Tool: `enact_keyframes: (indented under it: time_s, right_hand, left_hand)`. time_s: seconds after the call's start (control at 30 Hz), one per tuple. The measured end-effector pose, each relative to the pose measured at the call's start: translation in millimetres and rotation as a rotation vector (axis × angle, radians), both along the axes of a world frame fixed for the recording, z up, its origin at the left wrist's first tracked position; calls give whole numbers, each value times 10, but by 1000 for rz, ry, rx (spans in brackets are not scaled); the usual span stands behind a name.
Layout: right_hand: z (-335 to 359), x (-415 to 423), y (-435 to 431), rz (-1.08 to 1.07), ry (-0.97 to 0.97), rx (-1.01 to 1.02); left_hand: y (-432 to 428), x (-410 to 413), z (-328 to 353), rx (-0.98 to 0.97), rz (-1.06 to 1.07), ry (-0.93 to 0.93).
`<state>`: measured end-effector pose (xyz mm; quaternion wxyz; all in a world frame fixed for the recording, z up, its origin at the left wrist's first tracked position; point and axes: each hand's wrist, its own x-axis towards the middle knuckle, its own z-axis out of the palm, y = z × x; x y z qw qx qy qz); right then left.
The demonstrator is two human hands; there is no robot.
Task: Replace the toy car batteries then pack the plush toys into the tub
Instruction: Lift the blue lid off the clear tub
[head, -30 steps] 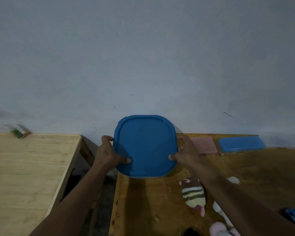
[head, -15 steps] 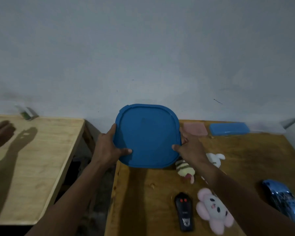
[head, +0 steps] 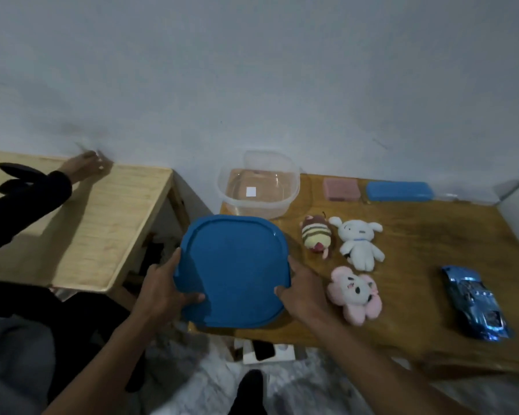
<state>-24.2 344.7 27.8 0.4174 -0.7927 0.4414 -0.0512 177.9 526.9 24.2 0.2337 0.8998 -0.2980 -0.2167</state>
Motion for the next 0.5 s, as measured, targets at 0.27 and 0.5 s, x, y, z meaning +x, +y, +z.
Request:
enact_keyframes:
  time_s: [0.27, 0.5]
  right_hand:
    - [-398, -173, 399, -22, 121, -51]
    - [-509, -110, 375, -14, 213, -215]
  left_hand:
    - [224, -202, -354, 77, -26, 78]
    - [70, -224, -562, 72, -27, 136]
